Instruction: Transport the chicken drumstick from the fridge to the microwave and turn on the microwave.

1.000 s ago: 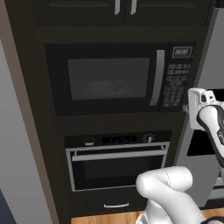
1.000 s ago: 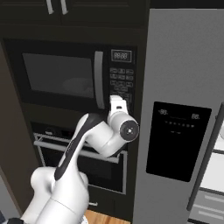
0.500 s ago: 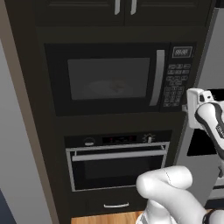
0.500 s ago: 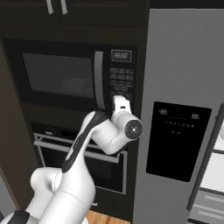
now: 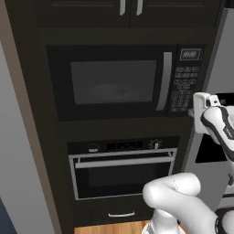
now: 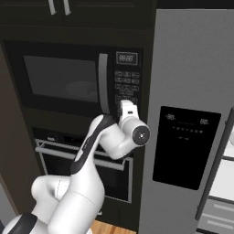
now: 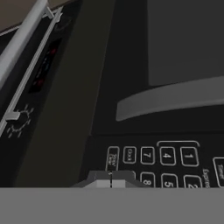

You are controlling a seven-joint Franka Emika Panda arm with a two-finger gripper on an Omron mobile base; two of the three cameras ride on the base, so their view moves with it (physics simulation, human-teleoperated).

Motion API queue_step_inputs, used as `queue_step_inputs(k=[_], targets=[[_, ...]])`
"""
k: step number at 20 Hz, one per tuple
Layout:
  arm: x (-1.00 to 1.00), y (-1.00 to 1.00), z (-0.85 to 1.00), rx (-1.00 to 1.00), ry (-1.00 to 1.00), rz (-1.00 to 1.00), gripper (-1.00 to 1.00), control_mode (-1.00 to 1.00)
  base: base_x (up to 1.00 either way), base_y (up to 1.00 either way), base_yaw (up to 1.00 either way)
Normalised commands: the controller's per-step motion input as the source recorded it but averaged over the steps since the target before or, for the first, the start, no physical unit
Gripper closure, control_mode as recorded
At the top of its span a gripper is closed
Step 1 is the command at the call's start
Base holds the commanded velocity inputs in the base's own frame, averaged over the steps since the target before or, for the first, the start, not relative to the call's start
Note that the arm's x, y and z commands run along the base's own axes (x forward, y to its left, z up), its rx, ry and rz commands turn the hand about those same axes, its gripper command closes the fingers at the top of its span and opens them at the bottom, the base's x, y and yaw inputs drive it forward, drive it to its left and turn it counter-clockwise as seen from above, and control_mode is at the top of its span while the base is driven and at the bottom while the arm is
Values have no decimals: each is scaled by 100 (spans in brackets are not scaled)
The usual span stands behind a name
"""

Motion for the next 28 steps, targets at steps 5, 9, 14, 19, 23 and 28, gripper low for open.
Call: queue_step_inputs(k=[5, 9, 14, 19, 23, 28], targets=[[25, -2, -10, 0, 0, 0, 100, -100, 0, 0, 0], [26, -3, -12, 0, 0, 0, 100, -100, 0, 0, 0], [24, -9, -12, 0, 0, 0, 100, -100, 0, 0, 0], [21, -13, -9, 0, -1, 0, 100, -100, 0, 0, 0], [21, -11, -12, 0, -2, 0, 100, -100, 0, 0, 0], [23, -1, -13, 0, -2, 0, 100, -100, 0, 0, 0]])
